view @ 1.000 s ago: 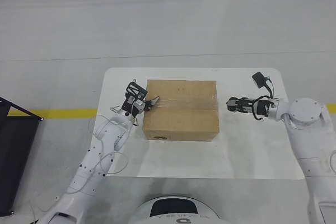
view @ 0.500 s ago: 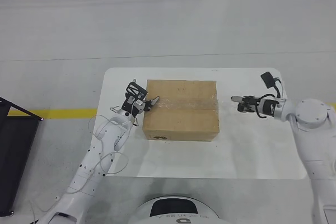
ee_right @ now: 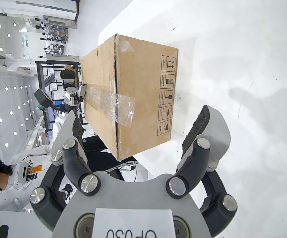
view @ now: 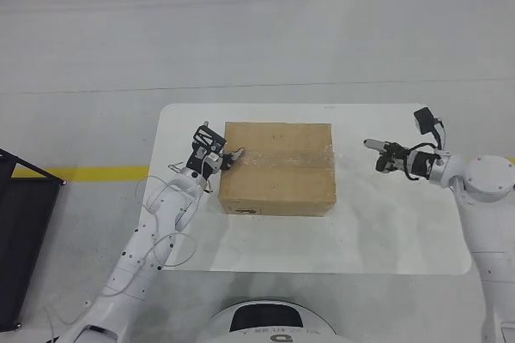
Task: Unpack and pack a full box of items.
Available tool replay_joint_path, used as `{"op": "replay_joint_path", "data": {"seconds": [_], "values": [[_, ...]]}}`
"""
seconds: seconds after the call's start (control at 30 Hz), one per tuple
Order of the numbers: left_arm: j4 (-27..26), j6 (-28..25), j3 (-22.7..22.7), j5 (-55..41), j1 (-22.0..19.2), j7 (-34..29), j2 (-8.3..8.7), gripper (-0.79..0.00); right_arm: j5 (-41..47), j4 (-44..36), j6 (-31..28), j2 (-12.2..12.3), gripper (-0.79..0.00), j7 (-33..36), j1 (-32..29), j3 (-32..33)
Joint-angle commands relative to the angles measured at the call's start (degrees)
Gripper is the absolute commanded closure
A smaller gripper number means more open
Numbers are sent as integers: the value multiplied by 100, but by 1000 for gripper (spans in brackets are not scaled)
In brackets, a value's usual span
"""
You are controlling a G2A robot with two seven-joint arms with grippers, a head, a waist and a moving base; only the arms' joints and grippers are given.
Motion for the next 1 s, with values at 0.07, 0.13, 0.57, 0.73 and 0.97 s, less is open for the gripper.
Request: {"op": "replay_joint_path", "data": {"seconds": [0.07,0.13,0.57,0.73,0.97], "values": [[0,0,0,0,0,0,0,-785,894,-356,-436,-88,-785,-147,199,-403],[0,0,0,0,0,0,0,-785,1131,-442,-415,-149,-785,-58,448,-775],[0,0,0,0,0,0,0,-785,1145,-280,-121,-371,-785,93,1264,-2080],[0,0,0,0,0,0,0,-785,1372,-278,214,-432,-785,-90,1279,-2310],[0,0,0,0,0,0,0,-785,1632,163,423,-739,-785,-239,1938,-3394]]}}
